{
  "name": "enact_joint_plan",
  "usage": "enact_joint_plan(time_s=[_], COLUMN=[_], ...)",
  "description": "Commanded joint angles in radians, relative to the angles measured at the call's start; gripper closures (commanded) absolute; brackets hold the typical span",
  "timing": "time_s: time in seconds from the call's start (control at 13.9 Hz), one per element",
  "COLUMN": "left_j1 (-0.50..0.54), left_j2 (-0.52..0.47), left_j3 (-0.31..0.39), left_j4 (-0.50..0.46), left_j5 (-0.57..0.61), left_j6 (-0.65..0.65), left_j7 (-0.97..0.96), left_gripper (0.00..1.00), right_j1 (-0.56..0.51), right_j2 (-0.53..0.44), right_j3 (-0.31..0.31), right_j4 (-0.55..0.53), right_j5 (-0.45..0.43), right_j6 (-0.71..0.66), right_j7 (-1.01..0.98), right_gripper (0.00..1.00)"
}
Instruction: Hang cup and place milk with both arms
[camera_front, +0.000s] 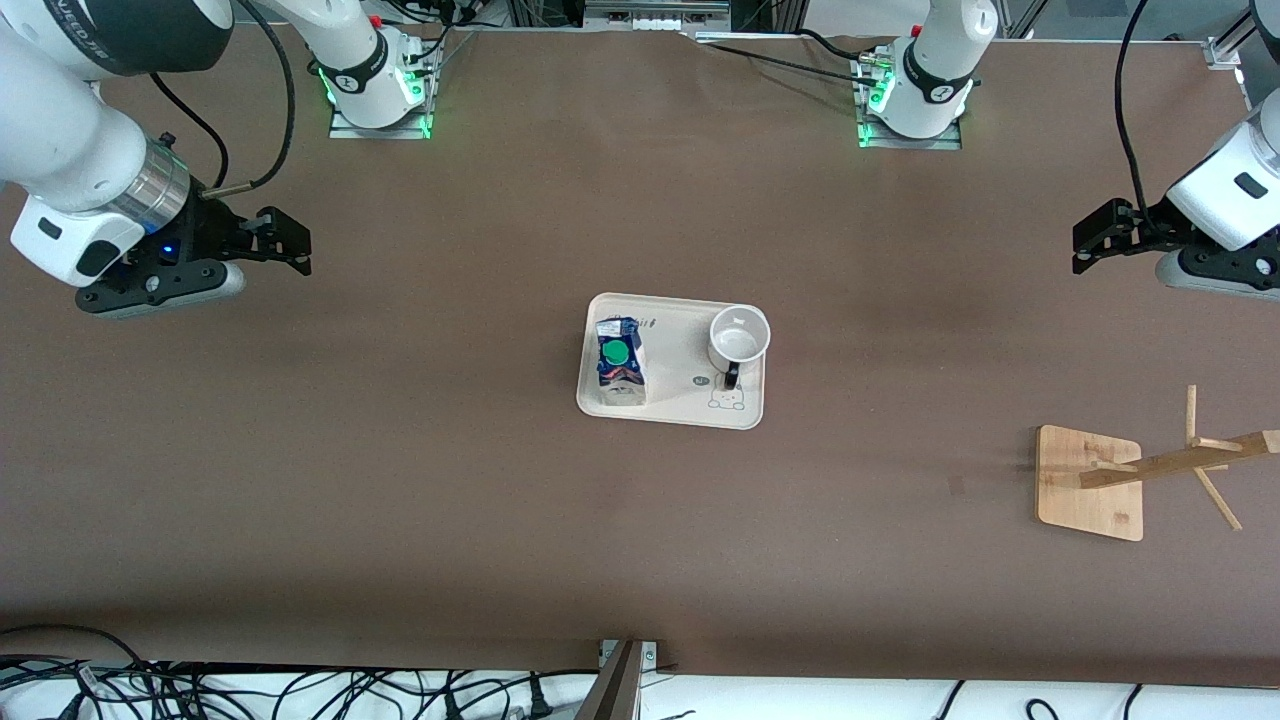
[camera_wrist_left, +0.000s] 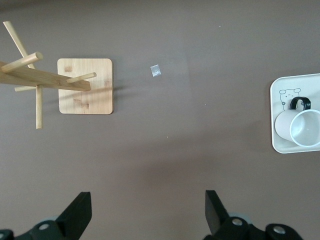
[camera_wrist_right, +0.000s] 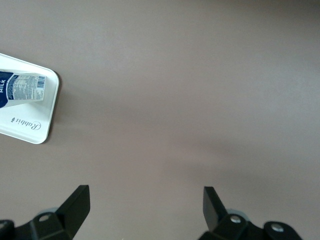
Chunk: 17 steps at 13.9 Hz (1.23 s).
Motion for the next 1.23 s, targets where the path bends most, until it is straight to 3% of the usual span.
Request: enact_joint_plan(time_s=[0.0,0.14,0.29,0.58,0.87,1.15], left_j1=[-0.008,-0.008,-0.008,-0.008,-0.008,-0.006], left_j2=[0.014,0.014,0.014,0.014,0.014,0.014], left_j3=[0.005,0.003,0.005,0.005,0.005,0.005], left_j4=[0.033,0.033,0.033,0.033,0.033,0.033], left_j5=[0.016,0.016,0.016,0.016,0.016,0.016], left_j6=[-0.025,-0.025,-0.025,-0.025,-0.025,-0.025], left_j7=[-0.010,-0.009,-0.010,-0.009,-0.009,-0.009], left_gripper=[0.00,0.00,0.00,0.00,0.00,0.00], right_j1=[-0.008,0.003,0.017,0.105,0.217,0.290], right_j2=[0.003,0.016,0.068,0.304,0.501,0.564], right_j3=[0.003,0.020,0.061,0.150,0.158,0.157], right_j4=[0.013,0.014,0.046,0.259,0.388,0.388], right_j5=[-0.001,0.008,0.051,0.088,0.091,0.088], right_j6=[-0.003,-0.002,0.020,0.087,0.210,0.310], right_j7=[-0.003,0.013,0.148,0.447,0.711,0.825], right_gripper=[0.00,0.00,0.00,0.00,0.00,0.00])
